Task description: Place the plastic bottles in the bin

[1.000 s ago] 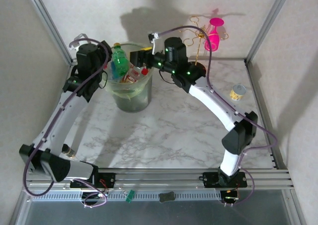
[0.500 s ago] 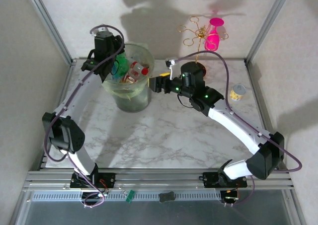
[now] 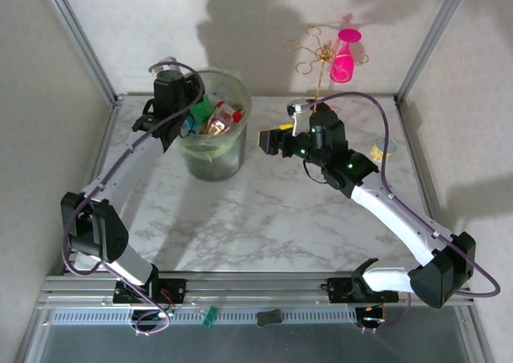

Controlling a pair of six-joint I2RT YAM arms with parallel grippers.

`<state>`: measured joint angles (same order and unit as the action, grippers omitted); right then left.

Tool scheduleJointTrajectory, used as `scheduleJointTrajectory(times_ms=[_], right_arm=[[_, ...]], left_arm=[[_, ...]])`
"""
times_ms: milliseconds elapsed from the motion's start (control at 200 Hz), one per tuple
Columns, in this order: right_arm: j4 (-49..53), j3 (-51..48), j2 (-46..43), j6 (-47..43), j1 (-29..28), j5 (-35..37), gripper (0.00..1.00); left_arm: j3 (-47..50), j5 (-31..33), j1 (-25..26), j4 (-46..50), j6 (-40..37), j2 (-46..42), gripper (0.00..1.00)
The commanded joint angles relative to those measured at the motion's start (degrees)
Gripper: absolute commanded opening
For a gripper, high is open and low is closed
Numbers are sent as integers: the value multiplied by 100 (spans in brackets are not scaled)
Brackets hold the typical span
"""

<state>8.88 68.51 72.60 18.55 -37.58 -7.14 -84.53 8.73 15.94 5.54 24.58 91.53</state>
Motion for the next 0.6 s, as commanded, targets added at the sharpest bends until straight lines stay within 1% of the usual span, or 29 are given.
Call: scheduleJointTrajectory(times_ms=[0,105,210,320,421,436,451,496,526,596], right_arm=[[114,165,-141,-152,21,141,75],[224,291,-225,-176,32,222,76],[283,392,-399,-236,40,398,79],[339,468,-609,-342,35,547,86],[354,480,-790,-450,41,735,92],[364,479,-814,-461,41,792,93],[368,472,-836,-486,41,846,94],[355,445,-925,-558,41,1054,98],[346,407,-1007,-649,41,1074,99],[57,131,-1349,-1073,32,847,99]], left_arm=[[-263,-56,67,284,-130,-67,58],[-423,31,67,285,-226,-122,69],[-587,174,70,368,-318,-231,77],[-597,304,84,350,-449,-539,83],[-406,106,105,214,-522,-933,90],[-368,79,121,185,-524,-999,95],[-330,51,138,159,-536,-1065,99],[-198,-44,164,117,-596,-1278,100],[-98,-106,190,66,-655,-1444,100],[318,-120,256,-124,-762,-1964,100]])
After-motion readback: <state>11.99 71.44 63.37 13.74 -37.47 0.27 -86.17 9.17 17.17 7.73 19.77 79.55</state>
